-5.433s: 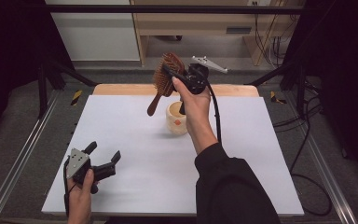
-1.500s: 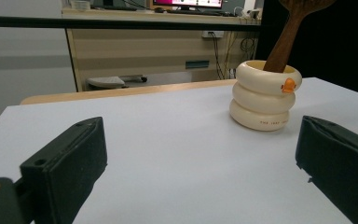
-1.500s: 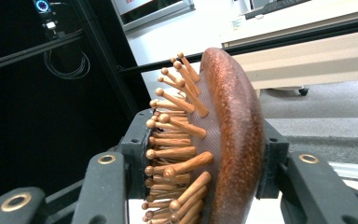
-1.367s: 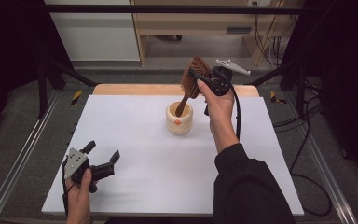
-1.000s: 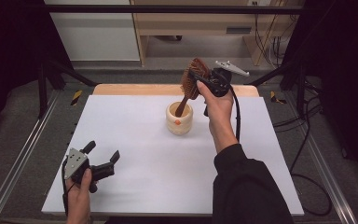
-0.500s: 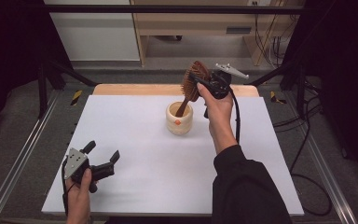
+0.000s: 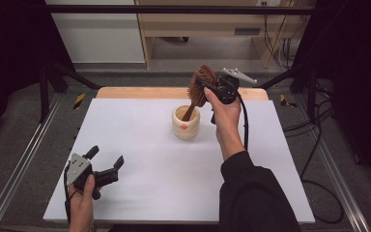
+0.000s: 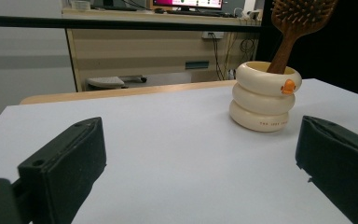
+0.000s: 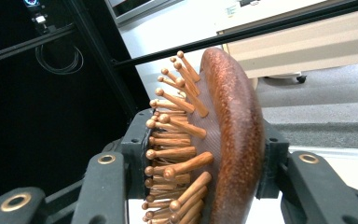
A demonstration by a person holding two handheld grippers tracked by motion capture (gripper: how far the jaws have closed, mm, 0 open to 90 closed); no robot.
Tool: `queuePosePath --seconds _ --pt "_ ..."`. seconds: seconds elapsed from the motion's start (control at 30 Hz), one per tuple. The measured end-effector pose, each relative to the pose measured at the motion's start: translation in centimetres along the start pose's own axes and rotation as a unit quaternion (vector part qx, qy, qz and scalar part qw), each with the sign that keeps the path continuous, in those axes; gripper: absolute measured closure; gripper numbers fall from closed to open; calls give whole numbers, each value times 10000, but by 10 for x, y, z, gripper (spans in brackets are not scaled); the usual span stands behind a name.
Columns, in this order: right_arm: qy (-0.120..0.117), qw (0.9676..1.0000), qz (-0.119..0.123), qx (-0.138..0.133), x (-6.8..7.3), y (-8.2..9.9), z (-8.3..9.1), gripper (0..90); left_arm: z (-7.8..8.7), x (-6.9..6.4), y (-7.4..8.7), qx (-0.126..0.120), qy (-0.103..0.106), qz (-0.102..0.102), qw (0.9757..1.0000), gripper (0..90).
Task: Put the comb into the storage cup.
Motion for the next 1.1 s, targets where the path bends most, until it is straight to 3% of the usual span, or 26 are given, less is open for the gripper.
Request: queuePosePath --seconds 1.1 --pt "-53 9997 -235 76 -10 18 -10 511 0 0 0 3 40 -6 10000 16"
Point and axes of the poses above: each handheld gripper's, and its own axes: z roughly backward along the jaws, y roughly out of its underside, x roughly to its left, the point moved 2 cm from there along -z, roughly forward along the jaws, and after that the axes turned 9 degrees about x, right-handed, at the moved point
